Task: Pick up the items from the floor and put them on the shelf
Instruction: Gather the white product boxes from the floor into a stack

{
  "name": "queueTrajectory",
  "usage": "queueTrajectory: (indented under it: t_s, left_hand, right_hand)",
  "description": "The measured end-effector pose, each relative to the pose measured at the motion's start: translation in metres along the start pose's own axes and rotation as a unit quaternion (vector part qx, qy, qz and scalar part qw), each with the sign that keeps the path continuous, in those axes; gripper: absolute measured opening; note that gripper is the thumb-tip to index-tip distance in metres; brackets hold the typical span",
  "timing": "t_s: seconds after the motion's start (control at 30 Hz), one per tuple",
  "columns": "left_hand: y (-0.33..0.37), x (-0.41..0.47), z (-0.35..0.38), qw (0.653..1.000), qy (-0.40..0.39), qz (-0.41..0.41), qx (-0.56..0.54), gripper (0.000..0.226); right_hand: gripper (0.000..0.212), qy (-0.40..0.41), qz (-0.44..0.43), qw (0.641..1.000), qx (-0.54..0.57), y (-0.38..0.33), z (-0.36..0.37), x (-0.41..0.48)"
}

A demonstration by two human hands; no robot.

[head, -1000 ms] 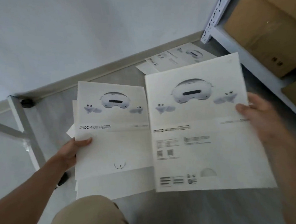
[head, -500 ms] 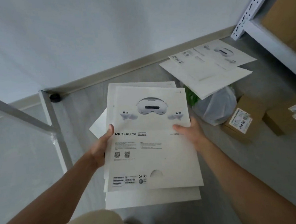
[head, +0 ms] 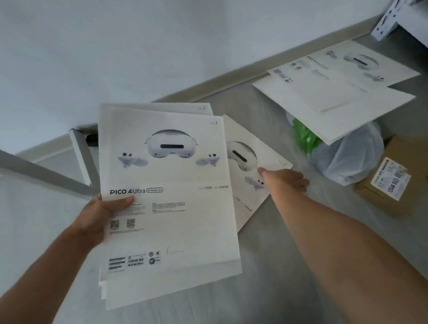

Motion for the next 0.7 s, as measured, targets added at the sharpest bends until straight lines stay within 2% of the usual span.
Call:
queueTrajectory:
  t_s: [0.07, 0.1, 0.17, 0.23, 0.3, 0.43, 0.57, 0.7]
  left_hand:
    - [-0.004, 0.009, -0.006, 1.0, 0.012, 0.0, 0.014, 0.054]
    - [-0.006, 0.011, -0.006, 1.0, 0.014, 0.001, 0.019, 0.057]
    - [-0.007, 0.009, -0.006, 1.0, 0.021, 0.001, 0.009, 0.057]
    - [-0.005, -0.001, -0.009, 0.999, 0.031, -0.002, 0.012, 0.063]
    - [0.0, -0.015, -0.01, 0.999, 0.036, -0.006, 0.006, 0.066]
    - [0.014, -0.038, -0.007, 0.998, 0.055, -0.017, 0.006, 0.059]
    - [0.03, -0.051, 0.006, 0.997, 0.071, -0.02, -0.003, 0.045]
    - [0.037, -0.052, 0.017, 0.996, 0.086, -0.009, 0.001, 0.055]
  right_hand:
    - [0.108, -0.015, 0.023, 0.999, -0.026, -0.017, 0.014, 0.006]
    - [0.103, -0.013, 0.027, 0.999, -0.03, -0.022, 0.021, 0.009]
    - [0.079, 0.008, 0.025, 1.0, -0.007, -0.027, 0.029, 0.006]
    - [0.063, 0.022, 0.015, 0.994, 0.105, -0.03, 0.036, 0.004]
    - [0.058, 0.028, -0.026, 0.968, 0.248, -0.027, 0.022, -0.003]
    - [0.037, 0.097, -0.193, 0.91, 0.353, -0.045, -0.072, -0.008]
    - [0.032, 0.147, -0.307, 0.896, 0.285, -0.07, -0.194, 0.0]
    - [0.033, 0.155, -0.358, 0.886, 0.25, -0.07, -0.29, 0.02]
Point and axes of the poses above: each hand's wrist, its own x-axis towards the middle knuckle, its own z-axis out of the palm, y = z × x, the point moved 6 cm from there along x, towards the middle knuckle, and after that the axes turned 12 degrees about -z, right-handed, at the moved point
